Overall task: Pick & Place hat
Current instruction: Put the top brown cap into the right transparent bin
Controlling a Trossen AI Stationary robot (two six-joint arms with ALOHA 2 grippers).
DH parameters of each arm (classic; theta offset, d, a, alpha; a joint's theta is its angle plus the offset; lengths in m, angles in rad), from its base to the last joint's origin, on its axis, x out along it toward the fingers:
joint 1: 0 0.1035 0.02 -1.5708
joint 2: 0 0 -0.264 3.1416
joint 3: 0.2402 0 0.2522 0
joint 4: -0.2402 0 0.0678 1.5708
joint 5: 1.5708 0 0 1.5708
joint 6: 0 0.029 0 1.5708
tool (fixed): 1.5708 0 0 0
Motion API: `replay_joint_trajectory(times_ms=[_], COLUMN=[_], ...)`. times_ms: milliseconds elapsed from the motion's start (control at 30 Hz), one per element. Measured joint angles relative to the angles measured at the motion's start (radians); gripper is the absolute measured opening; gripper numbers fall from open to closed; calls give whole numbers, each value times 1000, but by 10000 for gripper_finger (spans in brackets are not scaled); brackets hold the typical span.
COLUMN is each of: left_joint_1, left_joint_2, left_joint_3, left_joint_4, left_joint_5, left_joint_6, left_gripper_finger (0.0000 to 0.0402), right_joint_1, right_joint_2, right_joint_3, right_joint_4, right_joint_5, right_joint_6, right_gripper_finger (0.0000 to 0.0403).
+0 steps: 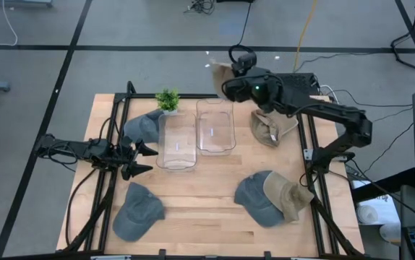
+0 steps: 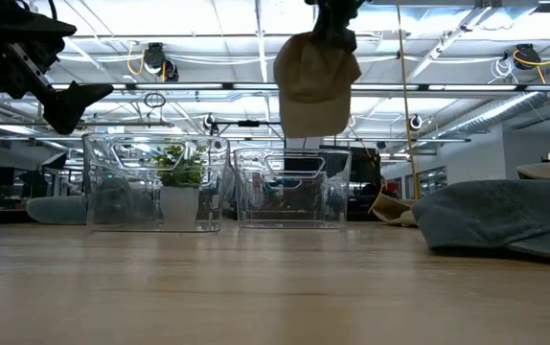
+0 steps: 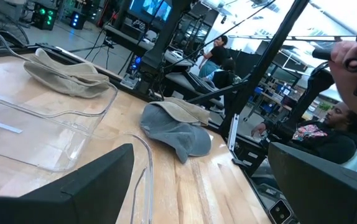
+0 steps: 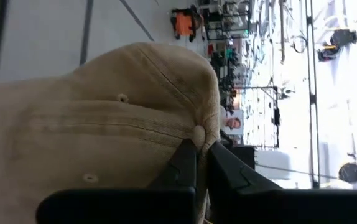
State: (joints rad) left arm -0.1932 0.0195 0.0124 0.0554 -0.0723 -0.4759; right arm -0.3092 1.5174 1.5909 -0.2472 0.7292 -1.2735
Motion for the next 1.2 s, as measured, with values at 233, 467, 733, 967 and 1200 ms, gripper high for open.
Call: replay_joint_trajectory(times_ms=[233, 467, 733, 967, 1200], left_joint_1=[0, 0, 0, 0, 0], left_joint_2=[0, 0, 0, 0, 0], left_joint_3=[0, 0, 0, 0, 0], left_joint_4=[0, 0, 0, 0, 0], left_joint_5=[0, 0, 0, 0, 0], left_joint_6=[0, 0, 0, 0, 0], left_gripper_finger=[381, 381, 381, 381, 381], right_joint_1=[0, 3, 3, 3, 3], right_joint_2=[19, 19, 19, 19, 19], right_joint_3=[0, 0, -1, -62, -136], right_joint_4=[24, 93, 102, 100, 106], right_joint_5=[-28, -60, -107, -159, -243], right_joint_6=[15, -21, 98, 249, 314], right_gripper_finger=[0, 0, 0, 0, 0])
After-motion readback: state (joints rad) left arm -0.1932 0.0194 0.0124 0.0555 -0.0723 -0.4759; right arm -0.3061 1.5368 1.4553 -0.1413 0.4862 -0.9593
